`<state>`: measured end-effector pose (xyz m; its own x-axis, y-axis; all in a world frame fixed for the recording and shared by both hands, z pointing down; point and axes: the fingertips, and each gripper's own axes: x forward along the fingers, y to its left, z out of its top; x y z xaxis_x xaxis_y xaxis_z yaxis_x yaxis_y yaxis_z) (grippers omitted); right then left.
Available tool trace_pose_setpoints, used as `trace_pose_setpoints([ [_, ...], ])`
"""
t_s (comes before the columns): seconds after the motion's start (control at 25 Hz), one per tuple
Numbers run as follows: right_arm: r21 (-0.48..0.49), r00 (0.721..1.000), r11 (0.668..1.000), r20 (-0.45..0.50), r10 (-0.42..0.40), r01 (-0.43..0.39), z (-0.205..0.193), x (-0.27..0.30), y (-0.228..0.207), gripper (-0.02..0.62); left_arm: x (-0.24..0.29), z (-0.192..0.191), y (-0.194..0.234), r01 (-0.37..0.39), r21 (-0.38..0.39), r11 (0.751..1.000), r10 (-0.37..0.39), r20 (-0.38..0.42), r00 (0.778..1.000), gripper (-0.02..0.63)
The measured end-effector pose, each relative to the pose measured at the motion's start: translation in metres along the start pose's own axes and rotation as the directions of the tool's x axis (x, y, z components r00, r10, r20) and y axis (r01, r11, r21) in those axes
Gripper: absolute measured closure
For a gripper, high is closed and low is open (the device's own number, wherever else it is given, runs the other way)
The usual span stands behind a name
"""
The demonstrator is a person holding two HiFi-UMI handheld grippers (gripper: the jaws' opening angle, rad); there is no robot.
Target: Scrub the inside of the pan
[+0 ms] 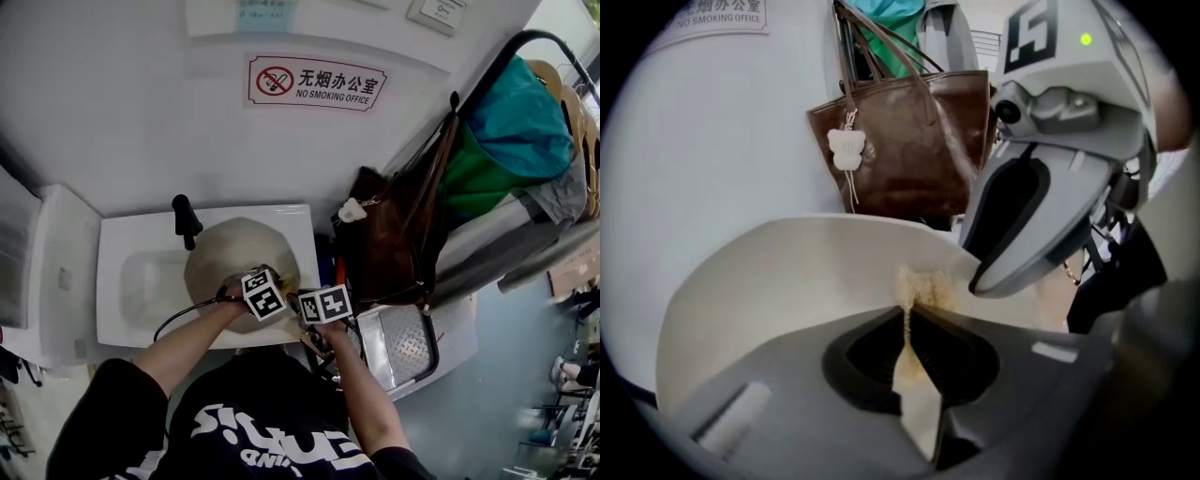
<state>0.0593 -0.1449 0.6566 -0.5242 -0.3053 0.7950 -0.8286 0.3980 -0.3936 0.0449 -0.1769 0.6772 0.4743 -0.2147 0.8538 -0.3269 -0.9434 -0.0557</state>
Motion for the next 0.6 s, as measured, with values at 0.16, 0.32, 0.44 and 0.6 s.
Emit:
trace_pose_setpoints([
  [0.16,-0.001,1.000,1.000,0.007,-0.004,0.004,0.000,-0.001,0.000,0.499,0.000,-0.007,-0.015,0.052,-0.052,0.997,-0.052,0.012,0.999,0.586],
  [0.32,-0.001,1.000,1.000,0.007,-0.005,0.005,0.000,-0.001,-0.001,0.500,-0.002,-0.017,-0.029,0.090,-0.065,0.994,-0.089,0.011,0.996,0.587],
  [0.44,-0.005,1.000,1.000,0.007,-0.005,0.005,0.000,-0.001,0.000,0.500,-0.003,-0.027,-0.037,0.110,-0.064,0.992,-0.110,-0.008,0.994,0.588],
  [0.6,-0.002,1.000,1.000,0.002,-0.011,0.011,-0.001,-0.001,-0.001,0.500,-0.002,-0.045,-0.044,0.142,-0.047,0.989,-0.145,-0.061,0.988,0.588],
])
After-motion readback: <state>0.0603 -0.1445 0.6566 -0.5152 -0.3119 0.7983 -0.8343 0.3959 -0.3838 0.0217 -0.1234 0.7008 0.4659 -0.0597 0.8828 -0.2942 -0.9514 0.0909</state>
